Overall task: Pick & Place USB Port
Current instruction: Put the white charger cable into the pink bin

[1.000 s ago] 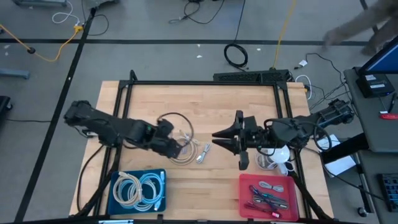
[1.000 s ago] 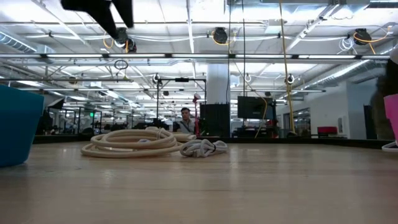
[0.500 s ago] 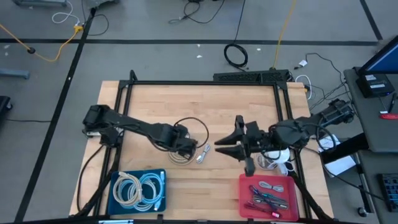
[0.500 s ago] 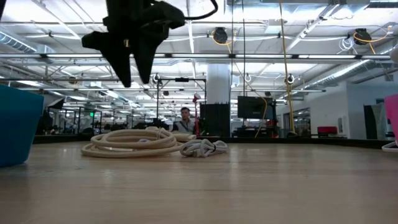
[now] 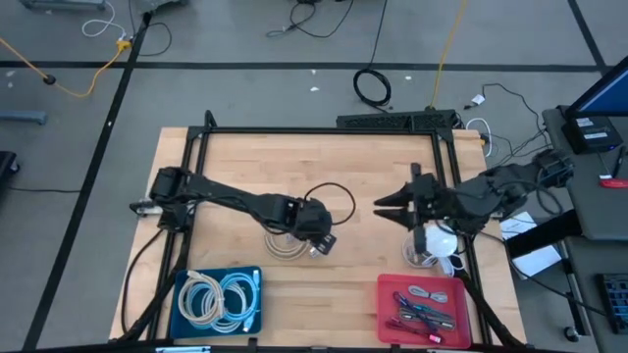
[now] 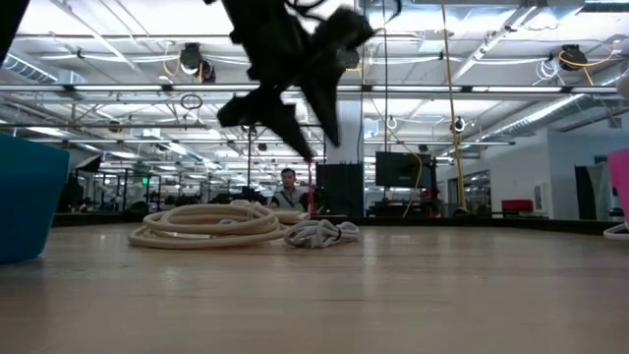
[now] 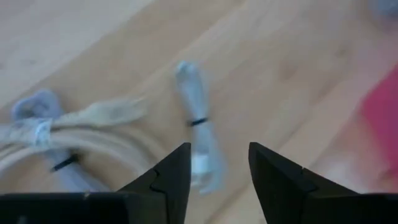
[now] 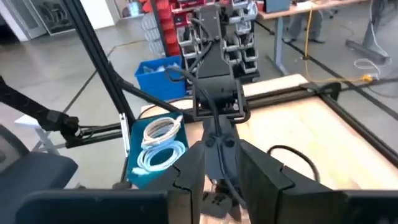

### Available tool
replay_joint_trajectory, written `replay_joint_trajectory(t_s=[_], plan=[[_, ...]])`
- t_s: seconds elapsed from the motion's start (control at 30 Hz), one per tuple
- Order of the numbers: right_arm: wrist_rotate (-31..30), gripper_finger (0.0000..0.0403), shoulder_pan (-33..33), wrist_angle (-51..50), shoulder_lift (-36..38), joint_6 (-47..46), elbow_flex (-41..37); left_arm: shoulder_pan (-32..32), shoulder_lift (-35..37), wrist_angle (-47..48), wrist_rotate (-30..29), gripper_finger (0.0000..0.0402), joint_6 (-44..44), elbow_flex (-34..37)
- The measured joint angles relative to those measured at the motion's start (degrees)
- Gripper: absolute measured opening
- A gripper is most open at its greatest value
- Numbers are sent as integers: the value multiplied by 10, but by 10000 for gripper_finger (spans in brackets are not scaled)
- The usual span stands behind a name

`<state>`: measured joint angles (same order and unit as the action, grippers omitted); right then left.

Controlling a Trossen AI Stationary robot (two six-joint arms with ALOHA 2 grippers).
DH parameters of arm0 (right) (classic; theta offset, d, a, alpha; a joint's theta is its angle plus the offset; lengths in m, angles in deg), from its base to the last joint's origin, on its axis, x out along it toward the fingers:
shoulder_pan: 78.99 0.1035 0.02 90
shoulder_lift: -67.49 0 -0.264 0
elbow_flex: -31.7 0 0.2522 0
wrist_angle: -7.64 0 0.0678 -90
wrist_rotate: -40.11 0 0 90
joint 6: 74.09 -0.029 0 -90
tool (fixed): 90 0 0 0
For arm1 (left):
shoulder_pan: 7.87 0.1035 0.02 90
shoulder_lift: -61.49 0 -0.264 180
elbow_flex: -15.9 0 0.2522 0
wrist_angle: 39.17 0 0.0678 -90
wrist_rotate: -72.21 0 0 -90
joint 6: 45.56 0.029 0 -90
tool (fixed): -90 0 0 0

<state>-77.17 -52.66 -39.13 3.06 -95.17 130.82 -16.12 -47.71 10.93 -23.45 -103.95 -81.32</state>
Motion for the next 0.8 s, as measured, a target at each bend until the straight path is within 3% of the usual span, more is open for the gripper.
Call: replay_joint_trajectory(t_s=[0.3,0.57,0.67,0.8], plan=[[-28,79,0,-109,53,-67,0,5,-67,10,78,180,28,0],[-27,79,0,-141,64,-88,-11,-10,-104,-2,87,186,24,-1],[-27,79,0,-140,64,-99,-23,-15,-106,-2,84,157,15,-1],[-27,79,0,-140,66,-117,-43,-16,-104,-2,70,59,0,-1]])
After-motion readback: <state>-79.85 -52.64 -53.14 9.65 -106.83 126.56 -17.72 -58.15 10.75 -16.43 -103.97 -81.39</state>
